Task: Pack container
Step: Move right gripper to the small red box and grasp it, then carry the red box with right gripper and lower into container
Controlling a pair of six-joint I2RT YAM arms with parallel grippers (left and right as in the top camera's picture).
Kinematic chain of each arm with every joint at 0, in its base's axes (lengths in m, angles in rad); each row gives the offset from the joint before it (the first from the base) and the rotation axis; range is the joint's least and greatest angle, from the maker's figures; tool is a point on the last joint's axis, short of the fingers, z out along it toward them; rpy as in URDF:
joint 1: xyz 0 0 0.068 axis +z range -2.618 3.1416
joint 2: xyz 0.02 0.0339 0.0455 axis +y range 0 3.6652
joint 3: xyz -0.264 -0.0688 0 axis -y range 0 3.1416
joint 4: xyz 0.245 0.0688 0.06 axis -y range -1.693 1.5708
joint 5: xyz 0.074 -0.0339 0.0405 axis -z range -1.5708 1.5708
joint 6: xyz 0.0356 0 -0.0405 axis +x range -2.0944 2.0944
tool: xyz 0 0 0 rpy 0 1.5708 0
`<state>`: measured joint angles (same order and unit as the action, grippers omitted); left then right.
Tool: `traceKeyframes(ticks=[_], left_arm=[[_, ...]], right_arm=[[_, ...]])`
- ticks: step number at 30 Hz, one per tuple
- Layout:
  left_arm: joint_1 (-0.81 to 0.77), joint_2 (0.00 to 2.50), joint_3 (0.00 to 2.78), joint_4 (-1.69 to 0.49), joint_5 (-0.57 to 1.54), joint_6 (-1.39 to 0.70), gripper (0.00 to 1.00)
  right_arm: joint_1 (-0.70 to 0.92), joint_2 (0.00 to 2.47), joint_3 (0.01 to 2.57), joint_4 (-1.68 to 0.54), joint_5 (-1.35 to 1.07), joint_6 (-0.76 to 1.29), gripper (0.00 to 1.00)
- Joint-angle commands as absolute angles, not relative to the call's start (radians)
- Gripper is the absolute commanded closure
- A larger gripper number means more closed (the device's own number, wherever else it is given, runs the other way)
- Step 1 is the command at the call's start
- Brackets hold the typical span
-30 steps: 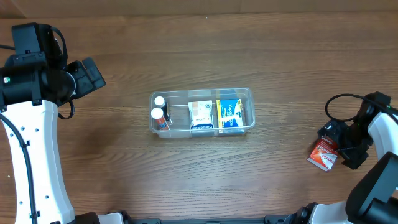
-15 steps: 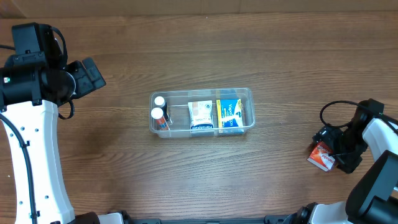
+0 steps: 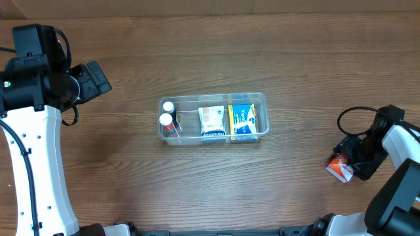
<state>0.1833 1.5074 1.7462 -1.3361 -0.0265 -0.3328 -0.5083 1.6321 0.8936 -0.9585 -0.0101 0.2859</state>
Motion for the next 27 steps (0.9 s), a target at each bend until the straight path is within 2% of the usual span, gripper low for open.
traceKeyframes(ticks=[1,11,14,19,23,27], left_arm=[[0.187,1.512,1.738,-1.335,-0.029,-0.313,0.0],[0.187,1.512,1.738,-1.335,-0.029,-0.313,0.0],[0.187,1.512,1.738,-1.335,-0.03,-0.313,0.0],[0.187,1.512,1.738,-1.335,-0.029,-0.313,0.0],[0.187,1.512,1.738,-1.335,-0.029,-0.313,0.0],[0.187,1.512,1.738,-1.335,-0.029,-0.313,0.0]], right_arm=[[-0.51,1.633,0.888,-0.955,-0.002,0.284,0.31],[-0.51,1.633,0.923,-0.966,-0.071,0.284,0.38],[-0.51,1.633,0.993,-1.03,-0.078,0.284,0.47],[-0.479,1.615,1.168,-1.171,-0.078,0.283,0.48],[-0.396,1.579,1.33,-1.267,-0.077,0.283,0.47],[-0.231,1.536,1.487,-1.341,-0.078,0.288,0.47]])
